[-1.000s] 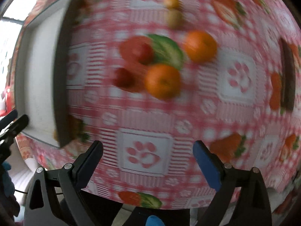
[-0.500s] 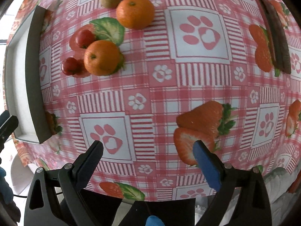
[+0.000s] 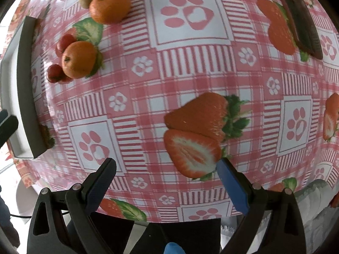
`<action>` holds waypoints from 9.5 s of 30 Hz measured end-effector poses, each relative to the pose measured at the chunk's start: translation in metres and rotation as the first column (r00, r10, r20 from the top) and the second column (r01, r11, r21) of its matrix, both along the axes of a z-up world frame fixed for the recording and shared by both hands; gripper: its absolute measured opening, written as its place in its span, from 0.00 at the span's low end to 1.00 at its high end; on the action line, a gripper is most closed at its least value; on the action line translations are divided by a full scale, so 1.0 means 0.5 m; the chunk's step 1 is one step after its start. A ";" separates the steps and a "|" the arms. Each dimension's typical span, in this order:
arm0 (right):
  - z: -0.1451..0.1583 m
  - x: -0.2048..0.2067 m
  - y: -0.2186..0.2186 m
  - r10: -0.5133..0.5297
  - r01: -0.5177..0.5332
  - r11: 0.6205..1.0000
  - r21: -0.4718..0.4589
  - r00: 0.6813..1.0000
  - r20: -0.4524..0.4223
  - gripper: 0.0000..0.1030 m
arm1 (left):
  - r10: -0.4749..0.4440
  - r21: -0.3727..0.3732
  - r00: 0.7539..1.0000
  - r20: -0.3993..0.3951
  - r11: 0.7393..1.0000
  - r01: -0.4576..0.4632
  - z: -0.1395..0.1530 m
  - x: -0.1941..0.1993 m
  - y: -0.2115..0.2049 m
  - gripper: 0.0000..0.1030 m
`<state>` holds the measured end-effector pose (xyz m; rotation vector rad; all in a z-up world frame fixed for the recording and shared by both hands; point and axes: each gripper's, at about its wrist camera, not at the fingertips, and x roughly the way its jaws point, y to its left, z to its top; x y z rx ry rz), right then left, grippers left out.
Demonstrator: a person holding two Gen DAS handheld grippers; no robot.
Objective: Organize fruits
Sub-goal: 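Grasp a red cherry tomato with the left tool, then grasp a mandarin orange with the right tool, then carry the tomato and orange into the white tray and open both tools, then lift both open tools away from the tray toward the loose fruit, then grasp a yellow cherry tomato with the left tool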
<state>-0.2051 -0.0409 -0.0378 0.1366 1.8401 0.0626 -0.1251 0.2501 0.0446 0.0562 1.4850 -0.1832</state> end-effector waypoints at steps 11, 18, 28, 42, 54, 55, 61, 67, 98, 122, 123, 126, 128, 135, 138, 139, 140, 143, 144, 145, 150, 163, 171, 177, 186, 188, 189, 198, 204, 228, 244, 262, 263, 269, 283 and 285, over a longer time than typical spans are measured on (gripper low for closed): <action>-0.003 -0.021 -0.107 0.003 -0.003 1.000 -0.006 1.000 0.003 0.94 | -0.076 0.007 0.997 0.005 0.997 0.076 -0.029 0.054 -0.094 0.78; 0.019 -0.001 -0.154 0.004 -0.004 1.000 -0.002 1.000 0.010 0.94 | -0.077 0.021 0.997 -0.015 0.997 0.077 -0.068 0.078 -0.128 0.78; 0.031 0.016 -0.173 0.010 -0.010 1.000 0.007 1.000 0.015 0.94 | -0.045 0.038 0.998 -0.055 0.998 0.047 -0.124 0.089 -0.146 0.63; 0.031 0.077 -0.125 0.023 -0.023 1.000 0.003 0.999 0.031 0.94 | -0.012 0.053 1.000 -0.029 0.999 0.014 -0.121 0.096 -0.141 0.29; 0.041 0.131 -0.046 0.046 -0.047 0.999 0.013 0.996 0.070 0.94 | 0.031 -0.011 1.000 -0.004 0.999 -0.031 -0.081 0.083 -0.075 0.26; 0.043 0.139 -0.038 0.046 -0.048 0.999 0.015 0.996 0.078 0.94 | 0.035 -0.018 0.999 0.003 0.999 -0.035 -0.072 0.082 -0.069 0.26; 0.064 0.217 0.044 0.065 -0.071 0.997 0.036 0.986 0.152 0.94 | 0.060 -0.034 0.997 0.046 0.998 -0.059 -0.012 0.065 -0.019 0.26; 0.061 0.283 0.145 0.104 -0.112 0.993 0.030 0.975 0.198 0.87 | 0.113 -0.021 0.992 0.059 0.993 -0.112 0.021 0.030 0.026 0.26; 0.145 0.181 0.389 0.172 -0.200 0.976 0.091 0.954 0.247 0.39 | 0.277 0.000 0.960 0.044 0.961 -0.277 0.012 -0.078 0.208 0.26; 0.173 0.205 0.513 0.352 -0.397 0.910 0.118 0.892 0.284 0.39 | 0.340 -0.005 0.939 0.053 0.940 -0.340 0.007 -0.109 0.287 0.26; 0.173 0.204 0.522 0.362 -0.407 0.906 0.118 0.888 0.284 0.39 | 0.344 -0.006 0.938 0.051 0.939 -0.344 0.005 -0.110 0.290 0.26; 0.174 0.201 0.539 0.380 -0.426 0.896 0.122 0.881 0.283 0.39 | 0.351 -0.008 0.935 0.049 0.936 -0.351 0.000 -0.113 0.296 0.26; 0.175 0.200 0.546 0.388 -0.435 0.892 0.124 0.877 0.283 0.39 | 0.357 -0.009 0.933 0.048 0.934 -0.357 -0.002 -0.114 0.297 0.26; 0.176 0.194 0.574 0.409 -0.457 0.879 0.134 0.868 0.281 0.39 | 0.373 -0.009 0.927 0.042 0.928 -0.373 -0.010 -0.119 0.313 0.26; 0.176 0.191 0.585 0.420 -0.469 0.873 0.138 0.864 0.279 0.39 | 0.374 -0.008 0.927 0.041 0.927 -0.374 -0.012 -0.121 0.319 0.26; 0.175 0.190 0.587 0.423 -0.472 0.871 0.139 0.862 0.279 0.39 | 0.374 -0.007 0.927 0.040 0.928 -0.374 -0.012 -0.122 0.319 0.26; 0.175 0.189 0.590 0.426 -0.475 0.869 0.139 0.861 0.278 0.39 | 0.373 -0.006 0.927 0.040 0.928 -0.373 -0.013 -0.122 0.319 0.26; 0.175 0.189 0.598 0.431 -0.480 0.866 0.139 0.859 0.278 0.39 | 0.372 -0.004 0.927 0.042 0.928 -0.372 -0.011 -0.126 0.324 0.26; 0.175 0.189 0.601 0.432 -0.481 0.866 0.140 0.858 0.277 0.39 | 0.372 -0.004 0.927 0.042 0.928 -0.372 -0.012 -0.126 0.325 0.26; 0.173 0.189 0.604 0.433 -0.482 0.865 0.140 0.858 0.276 0.39 | 0.373 -0.004 0.927 0.042 0.928 -0.373 -0.011 -0.127 0.324 0.26; 0.165 0.186 0.616 0.443 -0.490 0.860 0.145 0.856 0.266 0.39 | 0.375 -0.002 0.926 0.038 0.927 -0.375 -0.016 -0.125 0.327 0.26; 0.147 0.181 0.642 0.461 -0.503 0.852 0.149 0.853 0.244 0.39 | 0.361 0.014 0.932 0.028 0.932 -0.361 -0.034 -0.114 0.330 0.26; 0.127 0.172 0.679 0.471 -0.511 0.845 0.161 0.851 0.232 0.39 | 0.358 0.023 0.934 0.017 0.933 -0.358 -0.045 -0.110 0.331 0.26; 0.111 0.166 0.698 0.477 -0.513 0.842 0.167 0.852 0.215 0.39 | 0.351 0.033 0.936 0.008 0.936 -0.351 -0.056 -0.101 0.328 0.26; 0.098 0.157 0.715 0.473 -0.506 0.844 0.179 0.858 0.199 0.40 | 0.344 0.047 0.939 -0.006 0.938 -0.344 -0.073 -0.094 0.322 0.26; 0.099 0.160 0.715 0.469 -0.503 0.844 0.185 0.860 0.199 0.40 | 0.341 0.051 0.940 -0.009 0.939 -0.340 -0.077 -0.095 0.319 0.26; 0.099 0.158 0.719 0.470 -0.504 0.844 0.185 0.860 0.199 0.40 | 0.337 0.057 0.941 -0.010 0.940 -0.336 -0.079 -0.094 0.317 0.26; 0.110 0.166 0.711 0.463 -0.500 0.846 0.185 0.861 0.211 0.61 | 0.339 0.089 0.940 -0.033 0.938 -0.335 -0.095 -0.098 0.310 0.27; 0.110 0.174 0.683 0.433 -0.470 0.864 0.180 0.876 0.210 0.72 | 0.348 0.114 0.937 0.033 0.930 -0.349 -0.073 -0.101 0.311 0.84; 0.134 0.258 0.471 0.195 -0.217 0.975 0.050 0.941 0.278 1.00 | 0.259 0.116 0.965 0.034 0.958 -0.261 -0.011 -0.016 0.198 0.84; 0.077 0.212 0.146 -0.044 0.040 0.999 0.028 0.983 0.177 1.00 | 0.126 0.058 0.987 0.098 0.990 -0.132 0.042 0.154 0.053 0.84; 0.072 0.149 -0.118 -0.124 0.114 0.990 0.081 0.983 0.133 1.00 | 0.122 0.111 0.988 0.097 0.985 -0.132 -0.103 0.382 -0.052 0.68; 0.071 0.148 -0.126 -0.124 0.114 0.990 0.082 0.984 0.131 1.00 | 0.125 0.113 0.987 0.102 0.984 -0.136 -0.107 0.385 -0.052 0.68; 0.071 0.148 -0.154 -0.114 0.103 0.991 0.087 0.985 0.129 1.00 | 0.152 0.102 0.983 0.104 0.981 -0.162 -0.127 0.400 -0.047 0.68; 0.120 0.275 -0.085 -0.037 0.019 0.996 0.084 0.976 0.215 1.00 | 0.119 0.027 0.986 0.118 0.992 -0.123 -0.123 0.413 -0.074 0.24; 0.128 0.298 -0.064 -0.029 0.008 0.996 0.087 0.971 0.237 1.00 | 0.119 0.015 0.986 0.119 0.992 -0.122 -0.117 0.401 -0.069 0.24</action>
